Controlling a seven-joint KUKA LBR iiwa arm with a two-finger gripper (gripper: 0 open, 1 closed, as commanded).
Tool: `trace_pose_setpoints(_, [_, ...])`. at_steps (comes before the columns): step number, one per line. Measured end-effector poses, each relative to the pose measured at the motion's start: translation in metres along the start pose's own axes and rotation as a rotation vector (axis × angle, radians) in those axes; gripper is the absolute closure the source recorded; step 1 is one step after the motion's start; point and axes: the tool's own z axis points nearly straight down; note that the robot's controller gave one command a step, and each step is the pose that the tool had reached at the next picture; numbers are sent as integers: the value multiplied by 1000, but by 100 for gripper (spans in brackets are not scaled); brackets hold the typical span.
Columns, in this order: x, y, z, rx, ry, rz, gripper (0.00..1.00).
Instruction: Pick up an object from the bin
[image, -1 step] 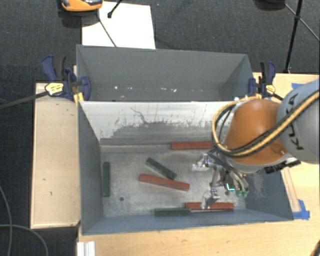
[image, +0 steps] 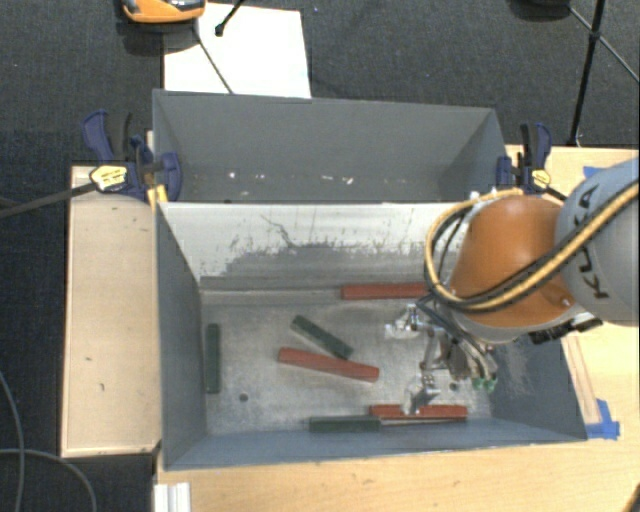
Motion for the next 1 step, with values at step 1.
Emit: trace_pose_setpoints(1, [-10, 41, 75, -2, -16, 53, 0])
